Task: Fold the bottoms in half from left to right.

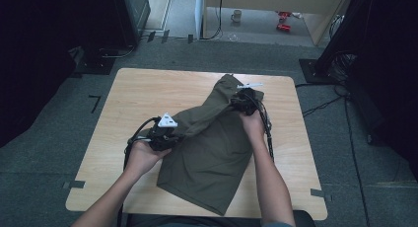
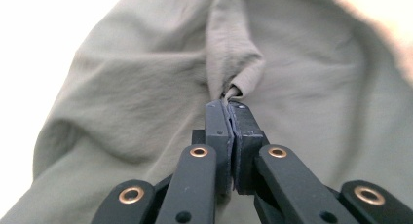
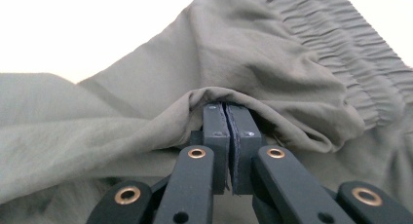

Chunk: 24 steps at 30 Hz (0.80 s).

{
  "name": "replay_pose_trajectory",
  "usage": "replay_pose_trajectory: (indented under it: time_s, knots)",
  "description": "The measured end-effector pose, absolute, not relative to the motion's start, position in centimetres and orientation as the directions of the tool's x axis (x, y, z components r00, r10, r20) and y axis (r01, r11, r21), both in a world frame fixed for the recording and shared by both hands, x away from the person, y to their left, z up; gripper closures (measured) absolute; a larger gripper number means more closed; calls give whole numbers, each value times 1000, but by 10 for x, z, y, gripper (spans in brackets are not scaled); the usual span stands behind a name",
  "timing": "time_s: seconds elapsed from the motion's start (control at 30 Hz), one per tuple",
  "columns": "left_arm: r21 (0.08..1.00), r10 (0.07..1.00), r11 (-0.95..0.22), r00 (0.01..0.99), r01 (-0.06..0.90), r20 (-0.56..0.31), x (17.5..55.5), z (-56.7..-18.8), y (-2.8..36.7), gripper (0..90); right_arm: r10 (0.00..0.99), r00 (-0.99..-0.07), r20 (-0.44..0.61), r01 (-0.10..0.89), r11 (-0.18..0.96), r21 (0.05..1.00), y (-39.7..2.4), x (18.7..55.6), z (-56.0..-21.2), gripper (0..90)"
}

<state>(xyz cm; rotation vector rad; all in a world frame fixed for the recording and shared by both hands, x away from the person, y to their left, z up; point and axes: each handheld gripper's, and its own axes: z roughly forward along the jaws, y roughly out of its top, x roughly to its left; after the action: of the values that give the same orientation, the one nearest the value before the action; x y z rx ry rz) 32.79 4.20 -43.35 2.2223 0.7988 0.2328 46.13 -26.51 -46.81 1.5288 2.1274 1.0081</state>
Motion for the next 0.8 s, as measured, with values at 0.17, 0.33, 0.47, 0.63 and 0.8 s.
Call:
replay_pose_trajectory:
  time_s: [0.17,0.33,0.47,0.63,0.8]
  knots:
    - [717,543,-544,834,435,-95,309,-413,19,891,924,-361,125,675,166,718,-274,459,-453,876]
    - [724,471,-548,870,419,-146,294,-405,-7,890,928,-363,88,677,198,709,-285,458,-443,869]
    - [727,420,-562,893,395,-161,282,-404,-32,889,929,-365,63,697,228,680,-291,458,-446,862]
    - [708,382,-578,901,406,-204,279,-417,-64,888,936,-348,40,712,236,661,-299,455,-453,860]
    - [710,358,-556,895,433,-265,278,-429,-83,884,944,-329,34,729,231,644,-312,453,-459,845]
